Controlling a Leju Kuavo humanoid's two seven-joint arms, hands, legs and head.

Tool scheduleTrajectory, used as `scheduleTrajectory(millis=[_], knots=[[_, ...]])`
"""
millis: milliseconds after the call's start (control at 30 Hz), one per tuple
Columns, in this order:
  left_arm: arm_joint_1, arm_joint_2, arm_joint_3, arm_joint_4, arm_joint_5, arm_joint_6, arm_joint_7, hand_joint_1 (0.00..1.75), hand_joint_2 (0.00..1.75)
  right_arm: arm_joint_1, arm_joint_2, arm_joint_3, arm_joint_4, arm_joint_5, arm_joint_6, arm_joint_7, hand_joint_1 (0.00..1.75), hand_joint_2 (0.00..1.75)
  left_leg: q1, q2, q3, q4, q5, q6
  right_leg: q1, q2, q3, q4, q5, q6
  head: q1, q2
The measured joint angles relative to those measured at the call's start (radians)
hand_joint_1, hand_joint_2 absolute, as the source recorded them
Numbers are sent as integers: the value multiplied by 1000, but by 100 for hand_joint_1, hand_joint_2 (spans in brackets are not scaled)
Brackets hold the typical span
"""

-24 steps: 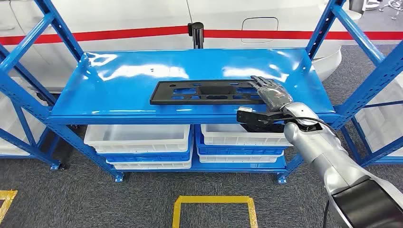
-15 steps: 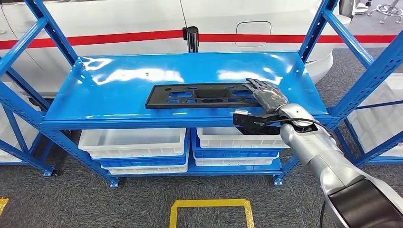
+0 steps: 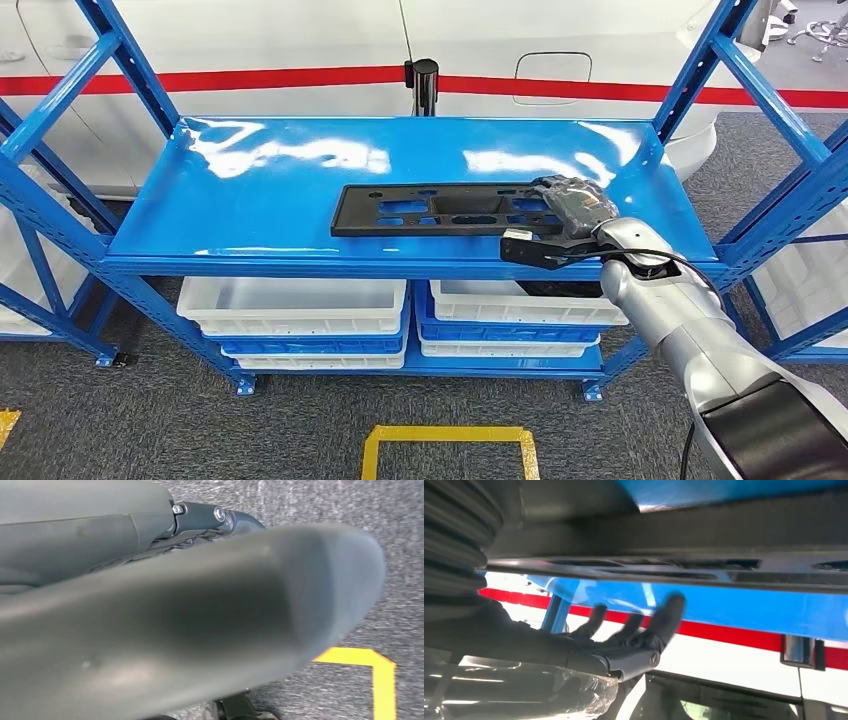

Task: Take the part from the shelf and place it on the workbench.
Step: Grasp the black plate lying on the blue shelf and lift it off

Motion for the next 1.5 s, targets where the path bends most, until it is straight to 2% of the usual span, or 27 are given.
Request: scheduleTrajectory(millis=[33, 167, 233, 300, 367, 400, 500, 533, 600, 633, 667, 700, 733, 767, 800, 833, 867, 900, 967, 1000, 1067, 1167, 1233, 1300, 1367, 1400, 1500], knots=[[-1, 0, 1, 0, -1, 3, 1, 0, 0, -1, 0, 0, 0, 0, 1, -1, 161, 175, -2, 0, 1, 3, -6, -5, 0, -1, 14, -28, 12, -7, 0, 0], [-3, 1, 3, 0, -3, 11, 2, 0, 0, -10, 1, -1, -1, 0, 1, -3, 168, 175, 2, 1, -6, 26, -29, -22, -3, 1, 22, -36, 11, -39, -5, 0], [-4, 0, 4, 0, -6, 12, 2, 0, 0, -17, 2, -1, -2, -1, 1, -7, 172, 175, 9, 3, -46, 114, -80, -37, -8, 0, 26, -38, 8, -49, -8, 0], [-4, 0, 5, 0, -7, 12, 3, 0, 0, -17, 2, -1, -3, -1, 1, -13, 174, 175, 16, 5, -119, 252, -138, -47, -7, -1, 28, -37, 6, -53, -10, 0], [-3, 0, 6, 0, -5, 9, 0, 0, 0, -14, 2, -1, -3, -2, 1, -21, 175, 175, 20, 6, -158, 306, -136, -51, -8, -1, 29, -37, 5, -53, -10, 0], [-4, 0, 7, 0, -1, 3, -6, 0, 0, -14, 2, -1, -3, -3, 1, -25, 175, 175, 21, 7, -147, 271, -106, -50, -8, 0, 30, -37, 5, -53, -11, 0], [-5, 0, 14, 0, 10, -10, -41, 0, 0, -11, 0, -2, -9, -8, 2, -35, 175, 175, 20, 7, -56, 69, -7, -39, -4, 1, 34, -37, 3, -49, -10, 0], [-5, 0, 16, 0, 11, -4, -56, 0, 0, -9, -2, -3, -12, -11, 1, -37, 175, 175, 17, 7, -39, 31, 4, -34, -1, 1, 33, -37, 3, -45, -9, 0], [-6, -1, 20, 0, 11, 16, -83, 0, 0, -3, -6, -8, -20, -16, -2, -39, 175, 175, 11, 6, -33, 14, 8, -23, 1, 1, 33, -41, 4, -33, -7, 0], [-6, -1, 23, 0, 11, 23, -92, 0, 44, 0, -8, -10, -25, -17, -3, -40, 175, 175, 12, 7, -30, 8, 12, -16, 1, 0, 31, -41, 4, -26, -7, 0], [-6, -2, 25, -1, 11, 28, -101, 0, 44, 3, -10, -13, -29, -21, -3, -44, 175, 175, 12, 8, -27, 2, 18, -8, 2, 0, 25, -31, -1, -23, -6, 0], [-7, -2, 28, -1, 13, 34, -113, 0, 87, 5, -14, -15, -34, -29, -4, -54, 175, 175, 13, 9, -24, -4, 23, 0, 3, -1, 10, -3, -16, -24, -5, 0], [-7, -3, 31, -1, 16, 41, -128, 0, 131, 11, -19, -19, -43, -47, -5, -75, 175, 175, 14, 10, -21, -9, 27, 6, 3, -1, -15, 47, -41, -28, -5, 0], [-8, -3, 34, -1, 19, 47, -148, 0, 131, 21, -26, -25, -58, -76, -5, -106, 175, 175, 12, 10, -22, -8, 28, 9, 3, -2, -47, 115, -71, -34, -4, 0], [-8, -3, 37, -1, 21, 51, -171, 0, 175, 37, -36, -34, -83, -111, -3, -142, 175, 175, 11, 8, -22, -8, 28, 11, 3, -2, -80, 186, -97, -37, -3, 0], [-8, -4, 40, -1, 22, 50, -194, 0, 175, 57, -49, -47, -122, -147, 1, -174, 175, 175, 10, 6, -22, -7, 28, 11, 3, -2, -106, 236, -112, -36, -2, 0], [-7, -4, 42, -1, 21, 45, -214, 0, 175, 76, -64, -60, -172, -177, 9, -195, 175, 175, 9, 4, -21, -7, 27, 11, 3, -2, -115, 253, -112, -31, -1, 0], [-7, -6, 44, -1, 21, 37, -229, 0, 175, 91, -78, -74, -231, -197, 22, -203, 175, 175, 9, 2, -20, -6, 25, 11, 3, -2, -102, 226, -97, -23, 0, 0], [-7, -8, 49, -1, 17, 26, -240, 0, 175, 106, -104, -99, -349, -215, 54, -196, 175, 175, 8, 0, -18, -2, 19, 6, 1, -3, -36, 87, -43, -9, 0, 0], [-7, -9, 50, -1, 14, 28, -238, 0, 175, 108, -113, -111, -403, -217, 67, -190, 175, 175, 5, 0, -19, 2, 14, 1, 1, -3, -3, 23, -21, -9, 0, 0], [-6, -9, 53, -1, 10, 42, -222, 0, 175, 109, -127, -132, -492, -216, 83, -178, 175, 175, 0, 0, -20, 6, 6, -9, 3, -2, 29, -35, -4, -19, 0, 0], [-5, -9, 62, 0, 11, 47, -174, 0, 175, 115, -129, -151, -568, -208, 80, -169, 175, 175, 2, 2, -22, 17, -7, -20, 0, 2, 33, -34, -5, -37, -1, 0], [-5, -9, 64, 0, 5, 46, -149, 0, 175, 122, -125, -164, -590, -202, 63, -166, 175, 175, 7, 4, -52, 83, -50, -33, -6, 2, 35, -35, -5, -46, -3, 0], [-3, -10, 63, 0, -1, 48, -128, 0, 175, 130, -120, -174, -602, -199, 47, -165, 175, 175, 11, 6, -116, 214, -115, -44, -4, 1, 35, -34, -4, -51, -4, 0], [-1, -10, 63, 0, -8, 48, -114, 0, 175, 142, -116, -181, -608, -197, 41, -165, 175, 175, 14, 6, -162, 301, -139, -47, -2, 0, 35, -33, -3, -52, -4, 0], [0, -10, 63, 0, -13, 47, -110, 0, 175, 147, -114, -185, -609, -194, 40, -165, 175, 175, 15, 7, -161, 293, -125, -45, -1, 0, 35, -33, -3, -52, -4, 0], [0, -10, 63, 0, -29, 46, -104, 0, 175, 154, -113, -190, -615, -184, 41, -165, 175, 175, 11, 6, -63, 100, -26, -23, 4, 1, 36, -33, -2, -50, -4, 0]])
